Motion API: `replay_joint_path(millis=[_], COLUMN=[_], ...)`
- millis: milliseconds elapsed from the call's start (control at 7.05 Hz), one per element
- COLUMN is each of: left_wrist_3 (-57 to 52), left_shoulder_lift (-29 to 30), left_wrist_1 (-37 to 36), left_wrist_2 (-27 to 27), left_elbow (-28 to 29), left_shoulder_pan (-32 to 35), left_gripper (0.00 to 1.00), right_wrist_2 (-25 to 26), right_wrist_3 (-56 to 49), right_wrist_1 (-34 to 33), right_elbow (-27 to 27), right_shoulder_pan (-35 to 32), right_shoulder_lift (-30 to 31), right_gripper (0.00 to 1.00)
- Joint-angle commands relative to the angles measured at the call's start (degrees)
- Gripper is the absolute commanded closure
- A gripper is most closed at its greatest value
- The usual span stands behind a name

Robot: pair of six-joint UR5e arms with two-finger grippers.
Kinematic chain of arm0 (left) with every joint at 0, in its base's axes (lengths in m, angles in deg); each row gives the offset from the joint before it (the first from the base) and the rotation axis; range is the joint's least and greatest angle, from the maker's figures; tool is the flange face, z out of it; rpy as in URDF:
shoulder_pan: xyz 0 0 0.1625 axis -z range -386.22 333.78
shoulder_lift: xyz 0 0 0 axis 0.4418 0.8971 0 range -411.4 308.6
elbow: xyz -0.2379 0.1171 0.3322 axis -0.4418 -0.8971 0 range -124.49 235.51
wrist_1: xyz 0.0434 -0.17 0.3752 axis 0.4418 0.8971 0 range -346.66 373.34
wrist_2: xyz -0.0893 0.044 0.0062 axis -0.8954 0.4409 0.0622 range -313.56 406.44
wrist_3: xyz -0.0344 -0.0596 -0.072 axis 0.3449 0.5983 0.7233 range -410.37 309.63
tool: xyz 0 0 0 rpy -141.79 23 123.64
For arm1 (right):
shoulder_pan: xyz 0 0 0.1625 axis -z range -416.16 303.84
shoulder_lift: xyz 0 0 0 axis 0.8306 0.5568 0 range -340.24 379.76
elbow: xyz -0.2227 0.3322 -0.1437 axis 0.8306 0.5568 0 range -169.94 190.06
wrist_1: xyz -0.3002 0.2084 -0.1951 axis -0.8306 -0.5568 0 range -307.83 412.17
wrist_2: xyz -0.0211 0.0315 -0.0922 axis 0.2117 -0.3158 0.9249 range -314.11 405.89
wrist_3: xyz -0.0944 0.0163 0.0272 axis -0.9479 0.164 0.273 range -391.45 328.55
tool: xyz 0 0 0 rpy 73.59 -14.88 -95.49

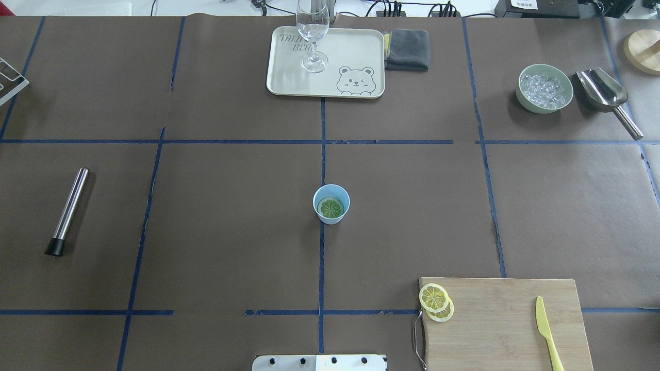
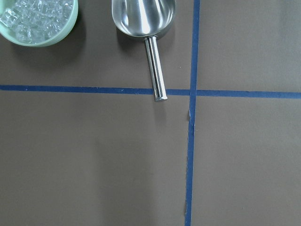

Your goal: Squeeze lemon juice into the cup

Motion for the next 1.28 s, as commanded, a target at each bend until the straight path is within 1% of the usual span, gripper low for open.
replay_joint_path(millis=[0, 567, 1134], left_wrist_3=[0.09, 3.86, 3.87], left_shoulder_lift=[0.01, 0.01, 0.01], left_wrist_1=[0.01, 0.10, 0.10], left_wrist_2=[0.00, 0.00, 0.00], left_elbow=[0.06, -0.11, -0.29], left_shoulder_pan=[-0.04, -0.04, -0.04], left_gripper=[0.00, 0.00, 0.00], right_wrist_2=[0.17, 0.26, 0.26], right_wrist_3=[0.16, 0.16, 0.16], right_wrist_1=[1.94, 2.03, 2.04], right_elbow=[0.74, 0.74, 0.74], right_shoulder_pan=[0.00, 0.00, 0.00], right_shoulder_lift=[0.17, 0.08, -0.01], right_gripper=[0.00, 0.00, 0.00])
